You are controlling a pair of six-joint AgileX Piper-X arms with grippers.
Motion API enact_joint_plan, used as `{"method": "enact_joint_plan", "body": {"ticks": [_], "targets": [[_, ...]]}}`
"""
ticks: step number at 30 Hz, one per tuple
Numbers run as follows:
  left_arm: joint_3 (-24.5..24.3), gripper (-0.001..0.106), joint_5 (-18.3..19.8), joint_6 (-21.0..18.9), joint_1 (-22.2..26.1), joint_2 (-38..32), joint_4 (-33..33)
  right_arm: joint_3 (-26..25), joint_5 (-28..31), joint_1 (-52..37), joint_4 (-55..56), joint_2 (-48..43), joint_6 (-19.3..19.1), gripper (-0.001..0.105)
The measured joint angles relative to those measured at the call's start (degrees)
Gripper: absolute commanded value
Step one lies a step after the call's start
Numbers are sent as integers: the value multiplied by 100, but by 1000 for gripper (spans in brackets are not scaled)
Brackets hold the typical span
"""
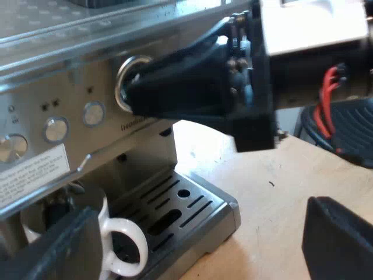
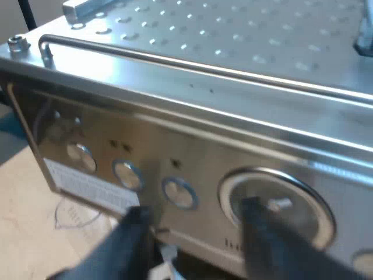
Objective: Place mug into machine
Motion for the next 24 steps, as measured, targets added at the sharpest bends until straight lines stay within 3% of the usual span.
{"method": "enact_joint_plan", "body": {"ticks": [3,8,18,24], "targets": [[-15,71,0,0,0,-148,20,0,-48,0,352,-217,0,89],[-198,71,0,0,0,-218,24,0,-80,-14,759,-639,-35,89],[-1103,71,-24,-194,0,-218,28,0,37,-14,1344,-1714,-195,89],[-1526,71,-482,-213,0,-5,28,0,192,-387,1655,-2262,-317,89]]}}
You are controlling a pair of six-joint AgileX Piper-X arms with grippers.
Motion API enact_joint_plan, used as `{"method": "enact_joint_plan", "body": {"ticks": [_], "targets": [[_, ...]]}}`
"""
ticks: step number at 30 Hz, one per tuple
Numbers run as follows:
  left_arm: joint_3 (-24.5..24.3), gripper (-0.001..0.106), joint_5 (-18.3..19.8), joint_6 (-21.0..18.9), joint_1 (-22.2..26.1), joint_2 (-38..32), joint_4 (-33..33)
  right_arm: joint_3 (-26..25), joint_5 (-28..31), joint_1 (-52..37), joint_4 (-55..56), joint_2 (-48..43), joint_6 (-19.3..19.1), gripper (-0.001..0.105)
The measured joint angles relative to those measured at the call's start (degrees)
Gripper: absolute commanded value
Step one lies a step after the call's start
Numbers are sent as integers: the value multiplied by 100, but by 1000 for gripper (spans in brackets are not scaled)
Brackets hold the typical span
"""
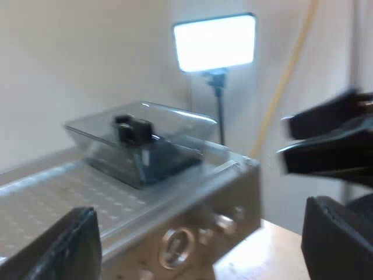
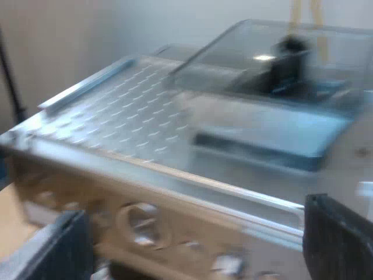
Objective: Place mug into machine
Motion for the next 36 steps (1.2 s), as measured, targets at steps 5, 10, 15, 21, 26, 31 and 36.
{"method": "enact_joint_plan", "body": {"ticks": [5,10,15,21,26,31,36], "targets": [[-300,71,-234,-12,0,286,14,0,27,-721,407,-460,-8,89],[-678,71,-485,-12,0,618,122,0,-367,-1591,964,-851,-21,89],[-814,71,-605,19,439,691,491,0,-879,-2716,1512,-1217,-30,89],[-831,71,-480,93,1710,616,1417,0,-1445,-3728,2057,-1499,-114,89],[-831,71,-442,338,1979,251,1912,48,-1609,-4185,2193,-1720,-114,89],[-842,71,-462,469,1979,-442,2356,289,-1735,-4321,2326,-2243,-114,89],[-564,71,-462,471,1979,-1103,2649,636,-1746,-4321,2560,-2849,-114,89]]}}
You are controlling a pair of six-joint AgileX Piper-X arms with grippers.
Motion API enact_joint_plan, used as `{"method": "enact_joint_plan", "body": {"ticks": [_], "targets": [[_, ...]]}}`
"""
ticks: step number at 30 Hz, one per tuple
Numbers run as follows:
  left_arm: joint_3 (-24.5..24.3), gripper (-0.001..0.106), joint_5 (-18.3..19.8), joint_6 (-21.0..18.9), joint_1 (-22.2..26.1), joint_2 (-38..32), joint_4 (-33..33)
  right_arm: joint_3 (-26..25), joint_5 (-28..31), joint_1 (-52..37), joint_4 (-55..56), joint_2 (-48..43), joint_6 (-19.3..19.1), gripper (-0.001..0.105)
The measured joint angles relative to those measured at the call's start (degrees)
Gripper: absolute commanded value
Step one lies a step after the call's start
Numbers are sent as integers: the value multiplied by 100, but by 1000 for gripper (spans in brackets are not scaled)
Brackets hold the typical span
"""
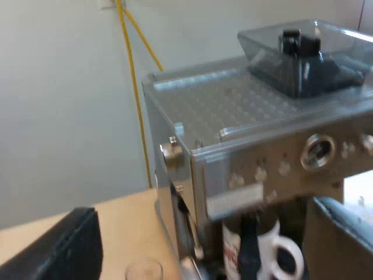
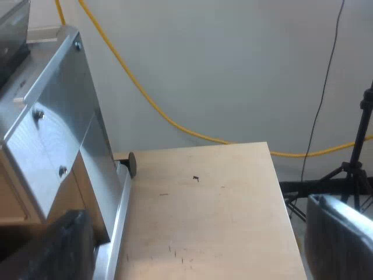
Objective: Place mug into machine
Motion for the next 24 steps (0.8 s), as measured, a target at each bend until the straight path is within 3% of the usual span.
{"method": "enact_joint_plan", "body": {"ticks": [10,15,24], "targets": [[701,71,0,0,0,-1547,770,402,-12,0,673,-1443,-9,89],[825,71,0,0,0,-2217,1133,408,-51,0,996,-2095,-9,89],[790,71,0,7,11,-2296,2168,408,-51,0,1724,-2820,-9,89]]}}
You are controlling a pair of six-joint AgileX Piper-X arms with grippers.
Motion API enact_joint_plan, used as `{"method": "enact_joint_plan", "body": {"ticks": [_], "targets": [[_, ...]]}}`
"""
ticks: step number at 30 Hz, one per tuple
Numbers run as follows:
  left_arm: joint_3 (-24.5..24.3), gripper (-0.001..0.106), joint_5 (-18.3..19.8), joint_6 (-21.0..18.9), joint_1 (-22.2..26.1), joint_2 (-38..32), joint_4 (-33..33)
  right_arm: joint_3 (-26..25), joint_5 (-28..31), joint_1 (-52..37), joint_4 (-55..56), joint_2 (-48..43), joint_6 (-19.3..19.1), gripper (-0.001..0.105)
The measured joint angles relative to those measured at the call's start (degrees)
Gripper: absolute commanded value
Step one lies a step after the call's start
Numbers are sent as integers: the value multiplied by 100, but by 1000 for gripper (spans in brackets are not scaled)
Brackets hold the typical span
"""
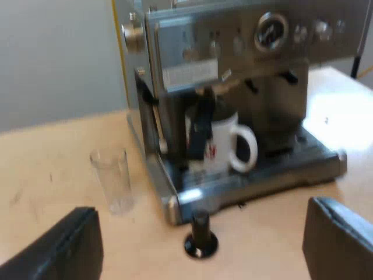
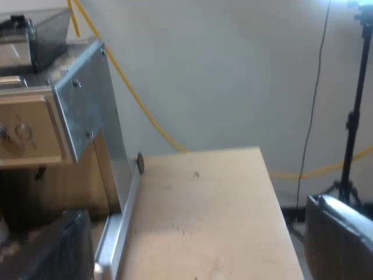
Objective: Place mug into machine
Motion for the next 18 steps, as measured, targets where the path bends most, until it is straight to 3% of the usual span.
{"method": "enact_joint_plan", "body": {"ticks": [4,9,18], "targets": [[-5,71,-17,0,17,0,257,-11,-44,0,584,1,0,89],[-5,71,-52,0,17,0,237,108,-149,0,529,1,0,89],[646,71,-392,0,17,0,-742,624,-165,0,-436,1,0,89]]}}
